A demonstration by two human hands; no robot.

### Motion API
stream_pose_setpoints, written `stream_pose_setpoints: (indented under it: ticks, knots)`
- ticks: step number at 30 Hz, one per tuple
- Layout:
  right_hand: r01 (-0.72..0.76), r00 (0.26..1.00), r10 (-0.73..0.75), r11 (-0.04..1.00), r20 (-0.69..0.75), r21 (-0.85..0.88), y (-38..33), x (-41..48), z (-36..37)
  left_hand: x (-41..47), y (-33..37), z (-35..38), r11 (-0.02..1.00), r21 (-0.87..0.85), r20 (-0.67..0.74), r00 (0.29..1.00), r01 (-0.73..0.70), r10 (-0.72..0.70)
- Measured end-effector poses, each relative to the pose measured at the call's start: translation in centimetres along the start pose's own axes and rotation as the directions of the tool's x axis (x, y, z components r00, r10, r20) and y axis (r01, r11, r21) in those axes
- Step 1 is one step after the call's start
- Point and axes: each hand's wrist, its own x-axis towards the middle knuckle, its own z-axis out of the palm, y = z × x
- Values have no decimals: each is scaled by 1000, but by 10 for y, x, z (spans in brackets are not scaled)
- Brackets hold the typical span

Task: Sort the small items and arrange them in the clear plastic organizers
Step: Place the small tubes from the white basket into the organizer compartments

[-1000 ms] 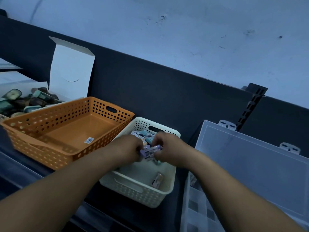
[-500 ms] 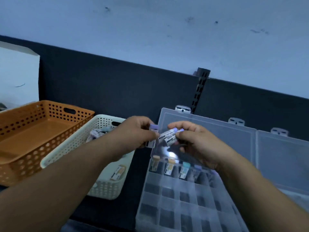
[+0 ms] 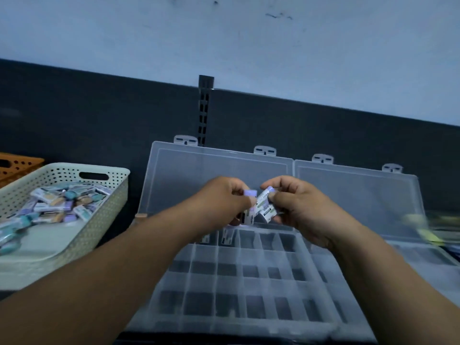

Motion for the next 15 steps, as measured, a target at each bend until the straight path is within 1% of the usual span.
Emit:
stream_pose_setpoints:
  ticks: [2, 3, 5, 7, 9, 11, 15]
  knots:
    - [14, 1000, -16, 997, -21, -76, 9, -2, -17, 5, -1, 12, 999, 39, -11, 1000, 22, -22]
    - [31, 999, -37, 989, -36, -148, 14, -2, -25, 8, -2, 16, 997, 78, -19, 1000, 25, -24]
    - [67, 994, -92, 944, -62, -322, 22, -1, -40, 12, -4, 23, 985, 175, -48, 999, 10, -2]
    - [93, 989, -135, 884, -61, -459, 28, 0, -50, 17, -9, 28, 952, 306, -77, 996, -24, 49]
    - [107, 990, -140, 841, -23, -531, 32, 2, -53, 21, -12, 30, 869, 492, -70, 993, -47, 94]
    - [118, 991, -128, 805, 23, -581, 34, 6, -52, 24, -13, 32, 774, 631, -54, 993, -45, 101]
    - [158, 987, -139, 698, 85, -699, 41, 21, -46, 30, -17, 35, 645, 764, -30, 997, -20, 67]
